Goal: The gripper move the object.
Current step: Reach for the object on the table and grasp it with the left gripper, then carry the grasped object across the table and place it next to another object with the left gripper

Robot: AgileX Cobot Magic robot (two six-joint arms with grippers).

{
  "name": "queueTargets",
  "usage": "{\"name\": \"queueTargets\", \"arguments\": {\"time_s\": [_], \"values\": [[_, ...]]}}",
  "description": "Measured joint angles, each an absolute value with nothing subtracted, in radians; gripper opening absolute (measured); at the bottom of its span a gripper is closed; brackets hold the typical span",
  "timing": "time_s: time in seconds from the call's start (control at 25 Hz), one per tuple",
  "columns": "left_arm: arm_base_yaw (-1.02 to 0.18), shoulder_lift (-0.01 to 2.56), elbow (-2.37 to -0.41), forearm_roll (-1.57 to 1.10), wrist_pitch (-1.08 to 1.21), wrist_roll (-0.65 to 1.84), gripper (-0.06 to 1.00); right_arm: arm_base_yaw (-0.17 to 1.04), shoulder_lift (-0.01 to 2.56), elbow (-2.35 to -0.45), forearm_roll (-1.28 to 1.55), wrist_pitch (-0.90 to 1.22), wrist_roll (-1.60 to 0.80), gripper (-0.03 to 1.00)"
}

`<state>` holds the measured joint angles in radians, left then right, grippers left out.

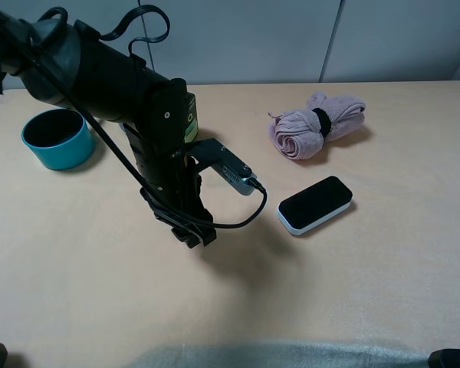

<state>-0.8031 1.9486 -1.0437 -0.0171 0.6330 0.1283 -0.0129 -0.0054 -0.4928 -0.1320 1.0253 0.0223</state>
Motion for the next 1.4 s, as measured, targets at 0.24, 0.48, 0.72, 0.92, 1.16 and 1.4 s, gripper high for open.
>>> {"name": "queueTargets", "arguments": {"time_s": [0.24, 0.48, 0.72, 0.92, 1.16, 1.4], "values": [[-0.803, 1.949, -1.044, -0.017, 0.644, 0.128, 0.71, -0.013, -0.005, -0.493, -0.132, 1.025, 0.022, 0.64], [-0.803, 1.949, -1.044, -0.017, 0.651, 0.128, 0.68, -0.013, -0.005, -0.493, -0.132, 1.025, 0.022, 0.64], [-0.803, 1.949, -1.044, -0.017, 0.666, 0.124, 0.52, -0.013, -0.005, -0.493, -0.132, 1.025, 0.022, 0.64], [-0.803, 1.949, -1.044, -0.016, 0.662, 0.119, 0.38, -0.013, -0.005, -0.493, -0.132, 1.025, 0.022, 0.64], [-0.803, 1.949, -1.044, -0.015, 0.619, 0.118, 0.38, -0.013, -0.005, -0.493, -0.132, 1.025, 0.022, 0.64], [-0.803, 1.949, -1.044, -0.014, 0.614, 0.118, 0.38, -0.013, -0.005, -0.493, -0.132, 1.025, 0.022, 0.64]]}}
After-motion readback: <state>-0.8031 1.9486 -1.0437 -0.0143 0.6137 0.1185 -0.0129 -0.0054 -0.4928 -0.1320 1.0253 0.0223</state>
